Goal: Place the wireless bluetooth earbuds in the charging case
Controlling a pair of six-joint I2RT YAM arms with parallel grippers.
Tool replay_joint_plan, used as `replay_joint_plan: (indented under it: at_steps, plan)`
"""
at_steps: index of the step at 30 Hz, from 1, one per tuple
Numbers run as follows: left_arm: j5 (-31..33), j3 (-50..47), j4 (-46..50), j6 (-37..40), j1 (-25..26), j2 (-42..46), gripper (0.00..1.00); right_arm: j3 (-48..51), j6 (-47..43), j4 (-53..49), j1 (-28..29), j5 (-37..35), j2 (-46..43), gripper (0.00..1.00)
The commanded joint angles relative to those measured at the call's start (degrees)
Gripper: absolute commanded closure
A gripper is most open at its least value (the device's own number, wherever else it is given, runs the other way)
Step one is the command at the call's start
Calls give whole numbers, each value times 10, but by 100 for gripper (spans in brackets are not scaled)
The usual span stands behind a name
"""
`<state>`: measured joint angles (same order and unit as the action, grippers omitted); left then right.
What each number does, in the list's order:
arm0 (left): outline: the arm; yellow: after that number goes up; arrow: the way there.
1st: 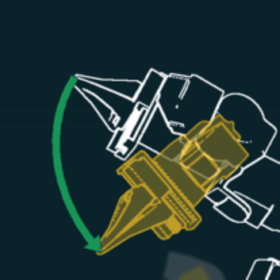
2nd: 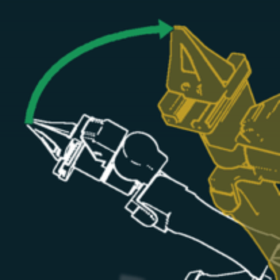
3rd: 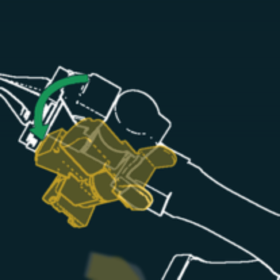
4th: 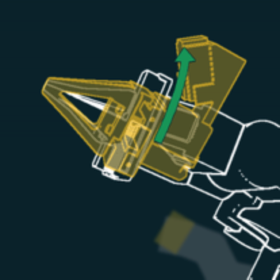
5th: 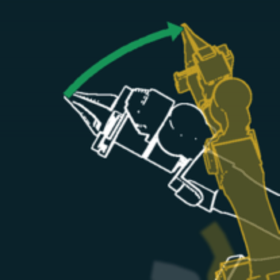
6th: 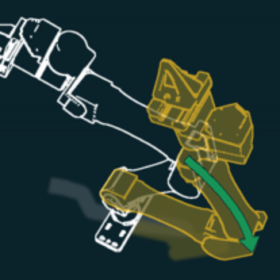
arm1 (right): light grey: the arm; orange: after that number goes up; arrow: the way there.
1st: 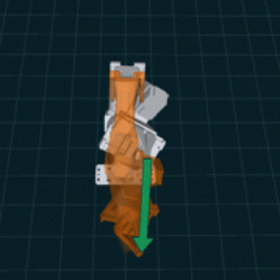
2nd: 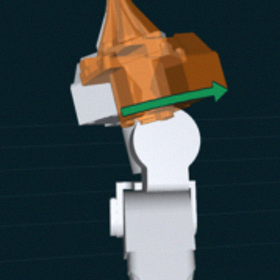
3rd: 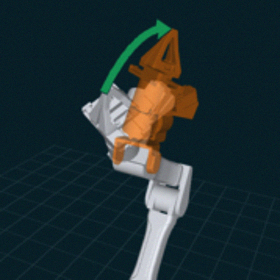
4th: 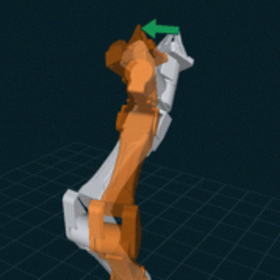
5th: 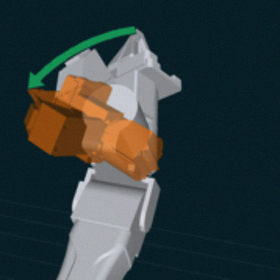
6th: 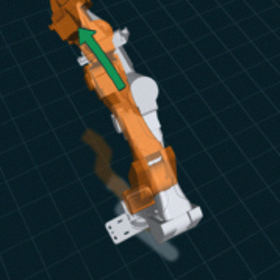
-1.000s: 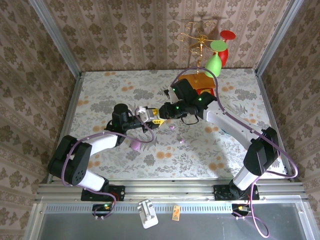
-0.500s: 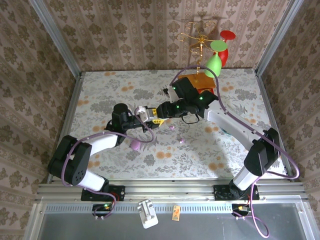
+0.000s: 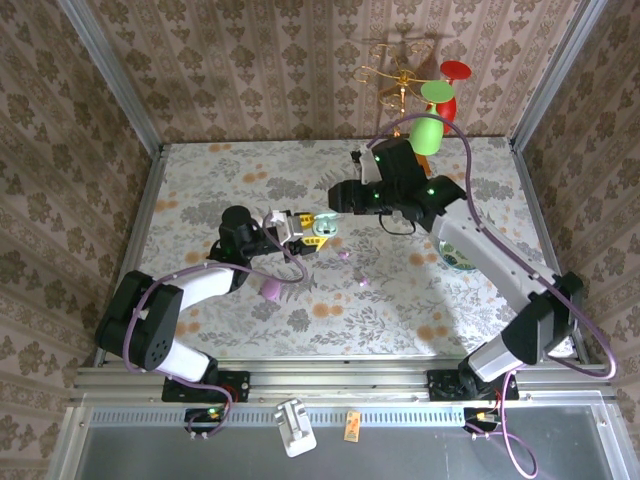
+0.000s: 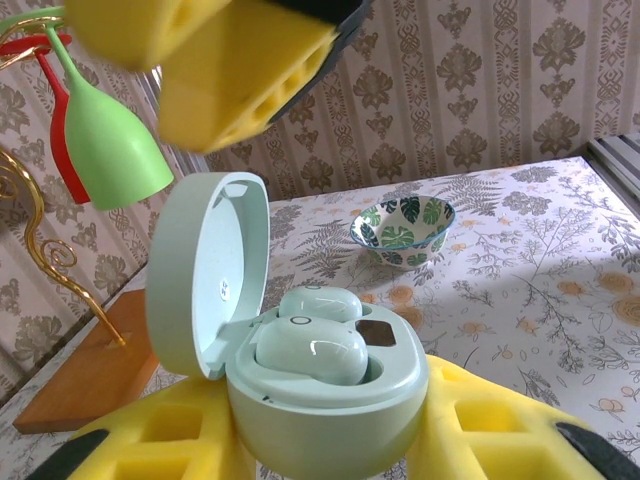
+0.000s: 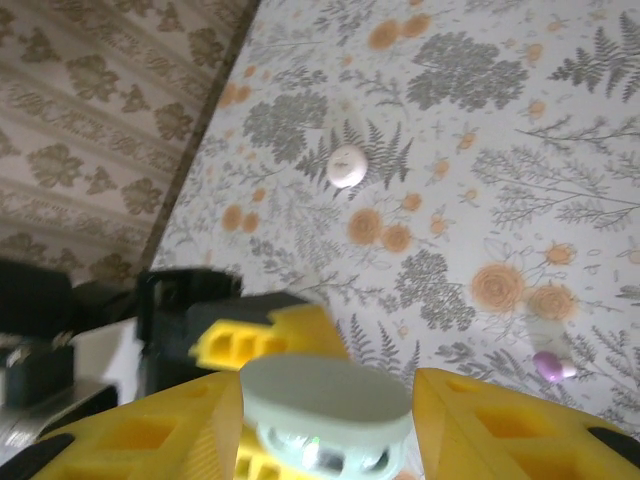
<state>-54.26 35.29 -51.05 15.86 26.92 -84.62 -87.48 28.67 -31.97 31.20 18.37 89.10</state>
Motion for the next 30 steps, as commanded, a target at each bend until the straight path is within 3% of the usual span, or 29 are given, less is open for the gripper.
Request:
replay_joint_plan:
  at_steps: [1,10,15,17,20,30]
  plan:
    - [-16,-7,-26,-13,0,19,77,-34,-6,-25,0,-12,37,50]
    - [8,-2,-83,-80,-4,3,78,22,-8,0,0,-7,4,46]
    - [10,1,-110,-96,-4,-13,78,72,18,58,-1,6,-35,34]
    - [16,1,-127,-109,-4,-18,79,108,58,118,-7,37,-50,25]
    - [24,0,-152,-128,-4,-20,79,164,138,220,-22,104,-65,19]
    - [57,-1,-217,-168,-4,-37,79,291,376,531,-30,230,-49,23]
